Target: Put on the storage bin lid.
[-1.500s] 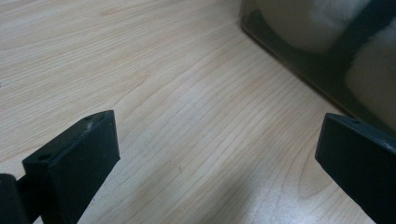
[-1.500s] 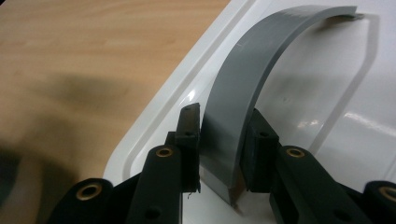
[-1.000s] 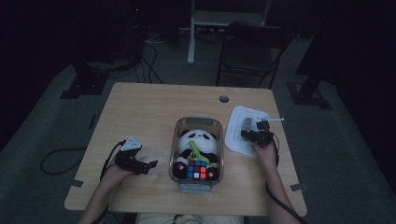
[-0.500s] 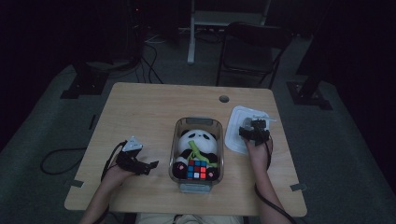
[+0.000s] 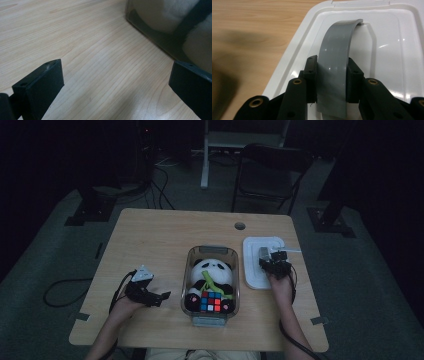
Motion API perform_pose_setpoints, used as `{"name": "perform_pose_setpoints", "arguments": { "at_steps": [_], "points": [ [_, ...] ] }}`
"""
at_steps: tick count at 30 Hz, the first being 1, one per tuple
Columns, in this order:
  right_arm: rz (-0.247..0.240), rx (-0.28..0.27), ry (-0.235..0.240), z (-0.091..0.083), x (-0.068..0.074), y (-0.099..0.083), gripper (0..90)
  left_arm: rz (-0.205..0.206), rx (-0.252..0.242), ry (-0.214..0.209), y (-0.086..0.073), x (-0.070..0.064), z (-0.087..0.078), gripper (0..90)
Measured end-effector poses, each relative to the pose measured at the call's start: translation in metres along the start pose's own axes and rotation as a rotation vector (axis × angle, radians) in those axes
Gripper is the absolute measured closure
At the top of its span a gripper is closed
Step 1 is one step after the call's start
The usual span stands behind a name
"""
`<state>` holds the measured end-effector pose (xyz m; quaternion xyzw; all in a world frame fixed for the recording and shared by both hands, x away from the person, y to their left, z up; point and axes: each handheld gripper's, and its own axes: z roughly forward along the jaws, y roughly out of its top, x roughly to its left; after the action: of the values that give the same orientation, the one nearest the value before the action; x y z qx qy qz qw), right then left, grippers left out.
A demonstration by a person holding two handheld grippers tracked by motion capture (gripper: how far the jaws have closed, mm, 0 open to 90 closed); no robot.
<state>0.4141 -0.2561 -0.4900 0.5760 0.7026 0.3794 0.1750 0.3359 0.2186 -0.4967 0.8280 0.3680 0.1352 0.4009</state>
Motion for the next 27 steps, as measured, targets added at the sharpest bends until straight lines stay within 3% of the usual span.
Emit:
{"name": "perform_pose_setpoints", "arguments": {
  "at_steps": [5, 9, 14, 17, 19, 21, 24, 27],
  "points": [
    [-0.011, 0.003, 0.088, -0.018, -0.005, -0.014, 68.9, 0.031, 0.002, -0.011, 0.008, -0.006, 0.005, 0.4],
    [-0.020, 0.005, 0.092, -0.020, -0.008, -0.022, 68.9, 0.054, 0.002, -0.029, 0.013, -0.010, 0.010, 0.5],
    [-0.015, 0.022, 0.097, -0.010, -0.014, -0.031, 68.8, 0.074, 0.012, -0.038, 0.016, -0.012, 0.016, 0.5],
    [-0.011, 0.015, 0.084, -0.008, -0.015, -0.033, 65.1, 0.083, 0.017, -0.042, 0.016, -0.013, 0.019, 0.4],
    [-0.005, 0.000, 0.064, -0.010, -0.014, -0.031, 50.4, 0.091, 0.014, -0.045, 0.017, -0.013, 0.020, 0.4],
    [-0.012, 0.000, 0.041, -0.012, -0.013, -0.028, 43.4, 0.097, 0.013, -0.050, 0.018, -0.015, 0.021, 0.5],
    [-0.028, 0.001, 0.008, -0.012, -0.010, -0.026, 40.7, 0.113, 0.013, -0.065, 0.019, -0.021, 0.023, 0.4],
    [-0.075, 0.016, -0.038, -0.007, -0.003, -0.028, 42.8, 0.122, 0.019, -0.074, 0.020, -0.024, 0.025, 0.4]
  ]
}}
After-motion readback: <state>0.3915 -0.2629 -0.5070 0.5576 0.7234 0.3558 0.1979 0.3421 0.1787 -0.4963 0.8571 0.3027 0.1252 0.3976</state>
